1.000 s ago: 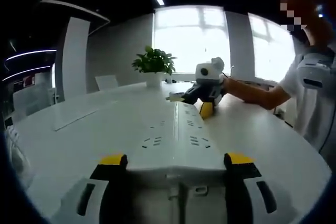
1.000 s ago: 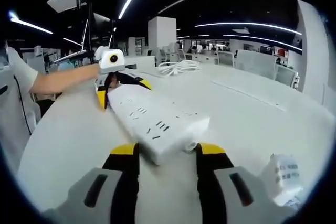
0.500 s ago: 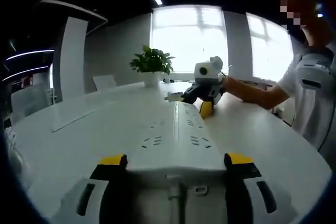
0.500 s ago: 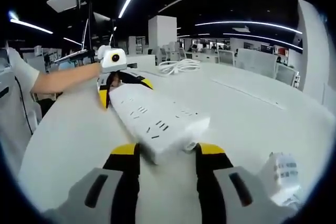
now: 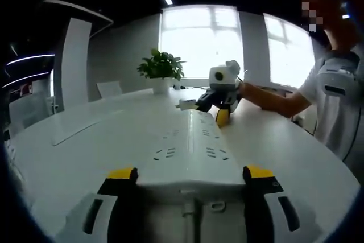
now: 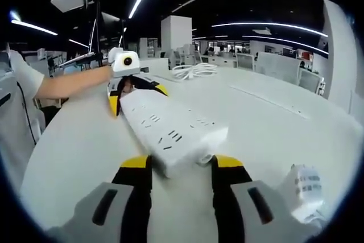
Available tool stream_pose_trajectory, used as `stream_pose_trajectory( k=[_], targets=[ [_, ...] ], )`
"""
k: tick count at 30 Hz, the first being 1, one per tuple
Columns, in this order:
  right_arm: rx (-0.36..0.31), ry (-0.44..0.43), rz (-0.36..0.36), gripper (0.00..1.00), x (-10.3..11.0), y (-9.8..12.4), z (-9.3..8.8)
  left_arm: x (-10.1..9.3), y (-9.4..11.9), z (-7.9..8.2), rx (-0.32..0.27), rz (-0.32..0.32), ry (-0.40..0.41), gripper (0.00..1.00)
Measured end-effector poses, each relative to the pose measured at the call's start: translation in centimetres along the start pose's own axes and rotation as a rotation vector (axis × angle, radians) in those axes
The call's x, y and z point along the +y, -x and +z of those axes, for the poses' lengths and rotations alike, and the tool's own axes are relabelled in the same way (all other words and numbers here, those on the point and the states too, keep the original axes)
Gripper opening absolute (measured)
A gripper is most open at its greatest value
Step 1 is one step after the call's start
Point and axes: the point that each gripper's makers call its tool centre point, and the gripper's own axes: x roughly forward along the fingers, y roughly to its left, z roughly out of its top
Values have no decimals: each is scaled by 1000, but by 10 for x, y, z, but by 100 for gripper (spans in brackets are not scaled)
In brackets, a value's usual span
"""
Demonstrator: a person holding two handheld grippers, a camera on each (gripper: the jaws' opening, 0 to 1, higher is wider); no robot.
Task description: Straighten the power strip on the desk, plug the charger into it
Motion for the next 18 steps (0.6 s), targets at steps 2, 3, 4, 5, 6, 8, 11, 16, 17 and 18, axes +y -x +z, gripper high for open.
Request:
stream_pose_trajectory(
  k=[2,3,4,5,6,8,11,16,17,18],
  targets=[
    [1,0,0,41,0,0,0,4,1,0,0,-2,0,77],
    [2,0,0,41,0,0,0,6,1,-1,0,-3,0,77],
    [2,1,1,42,0,0,0,7,2,-1,0,-5,-1,77],
    [3,1,2,42,1,0,0,9,2,-1,2,-8,-2,77],
    [2,2,5,42,1,0,0,10,2,-1,2,-11,-2,77],
    [3,3,9,42,2,0,1,12,2,-1,3,-16,-4,77],
    [4,6,13,42,3,0,1,13,2,-1,4,-22,-6,77],
    [5,8,15,42,3,0,1,14,2,-2,5,-25,-8,77],
    [6,8,15,42,3,0,1,14,2,-2,5,-25,-8,77],
    [6,8,15,42,3,0,1,14,2,-2,4,-26,-8,77]
  ],
)
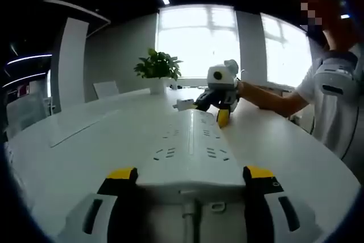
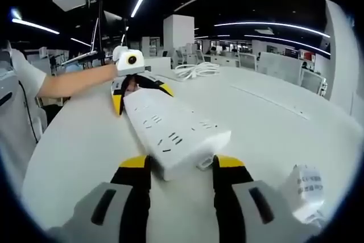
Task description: Straighten the power strip on the desk, plug the charger into it
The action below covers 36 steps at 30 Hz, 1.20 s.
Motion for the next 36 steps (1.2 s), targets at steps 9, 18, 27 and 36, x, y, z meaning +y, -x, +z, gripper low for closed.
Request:
stream_pose_trajectory(
  k=[9,18,27,36],
  targets=[
    [2,1,4,42,1,1,0,-3,-2,1,-2,-3,-2,77],
    [0,3,10,42,2,1,-1,-3,-4,2,-4,1,-1,77],
    [3,3,13,42,2,2,-1,-3,-6,3,-7,3,-1,77],
    [7,-4,17,42,1,5,-1,0,-9,5,-7,8,2,78]
  ],
)
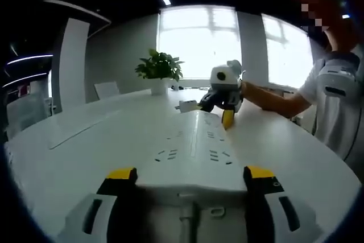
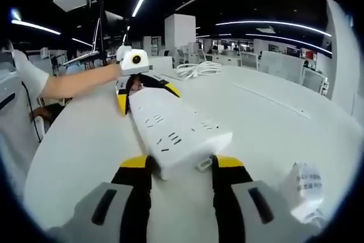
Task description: Straighten the power strip on the desk, plug the charger into it
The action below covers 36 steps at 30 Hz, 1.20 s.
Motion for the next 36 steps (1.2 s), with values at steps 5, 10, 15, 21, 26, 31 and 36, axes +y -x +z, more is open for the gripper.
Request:
stream_pose_trajectory(
  k=[5,10,15,21,26,31,36],
  targets=[
    [4,4,-2,42,0,1,0,0,0,1,0,-1,0,78],
    [9,7,-4,42,1,2,0,0,-1,2,0,-2,-1,78],
    [13,8,-6,42,1,3,0,0,-2,3,-1,-4,-1,78],
    [18,8,-10,42,-1,4,-1,3,-6,4,-4,5,1,78],
    [21,8,-10,41,-2,5,-2,4,-7,4,-3,6,2,78],
    [26,8,-11,41,-3,6,-2,6,-9,5,-5,15,5,78],
    [29,8,-12,41,-3,7,-2,5,-10,5,-4,14,5,78]
  ],
)
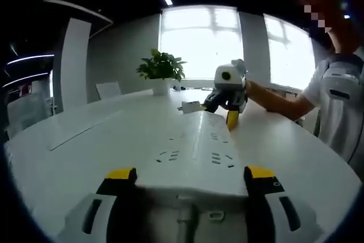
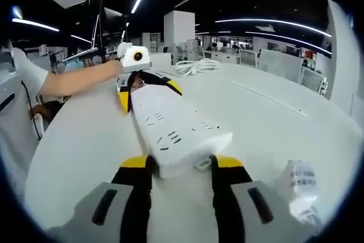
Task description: Straighten the power strip on the desk, plug the charger into it
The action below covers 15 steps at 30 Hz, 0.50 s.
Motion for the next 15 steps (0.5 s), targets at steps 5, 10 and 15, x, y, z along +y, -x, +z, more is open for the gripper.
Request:
stream_pose_trajectory(
  k=[5,10,15],
  targets=[
    [4,2,-3,41,-1,1,0,-1,-1,0,-1,3,1,78],
    [7,-1,-6,41,-3,2,-1,-2,-3,1,-3,5,1,78],
    [9,-1,-7,41,-3,3,-1,-2,-5,1,-3,5,1,78]
  ],
)
